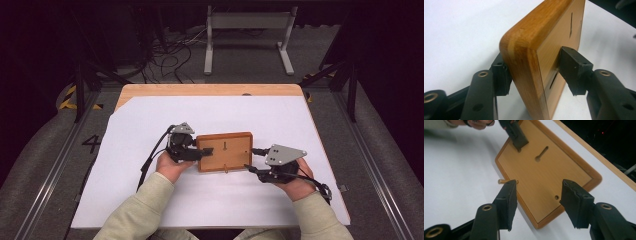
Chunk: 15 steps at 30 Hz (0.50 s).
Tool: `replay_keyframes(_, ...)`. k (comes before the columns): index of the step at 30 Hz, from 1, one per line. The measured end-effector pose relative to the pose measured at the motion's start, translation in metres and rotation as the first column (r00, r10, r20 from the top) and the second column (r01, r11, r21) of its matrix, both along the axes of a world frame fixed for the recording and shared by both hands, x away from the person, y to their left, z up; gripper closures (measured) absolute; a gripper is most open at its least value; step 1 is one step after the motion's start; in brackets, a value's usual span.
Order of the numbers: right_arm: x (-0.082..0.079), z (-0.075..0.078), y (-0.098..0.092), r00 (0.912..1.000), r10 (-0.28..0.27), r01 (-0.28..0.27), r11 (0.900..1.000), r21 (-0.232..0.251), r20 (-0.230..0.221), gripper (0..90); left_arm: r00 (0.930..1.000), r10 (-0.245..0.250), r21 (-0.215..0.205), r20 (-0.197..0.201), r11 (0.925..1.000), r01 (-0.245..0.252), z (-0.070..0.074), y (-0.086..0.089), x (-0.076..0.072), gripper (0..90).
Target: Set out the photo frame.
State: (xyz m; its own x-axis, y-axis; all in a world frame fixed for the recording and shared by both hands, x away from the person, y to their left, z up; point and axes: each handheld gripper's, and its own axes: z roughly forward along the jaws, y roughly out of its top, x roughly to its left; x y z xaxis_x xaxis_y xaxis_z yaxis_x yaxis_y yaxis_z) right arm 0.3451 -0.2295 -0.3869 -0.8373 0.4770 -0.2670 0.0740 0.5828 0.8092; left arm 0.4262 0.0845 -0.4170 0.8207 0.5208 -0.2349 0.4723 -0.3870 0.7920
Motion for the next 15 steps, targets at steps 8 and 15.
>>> replay_keyframes(8,0.001,0.015,-0.031,0.9983,-0.057,0.058,0.990,0.131,-0.013,47.3,0.9952,-0.052,0.041,0.083,0.9980,0.049,0.006,0.002,-0.023,53.2)
replay_keyframes(15,0.004,0.017,-0.036,0.9977,-0.066,0.068,0.986,0.153,-0.017,47.1,0.9803,-0.111,0.118,0.163,0.9887,0.092,0.008,0.002,-0.043,56.6)
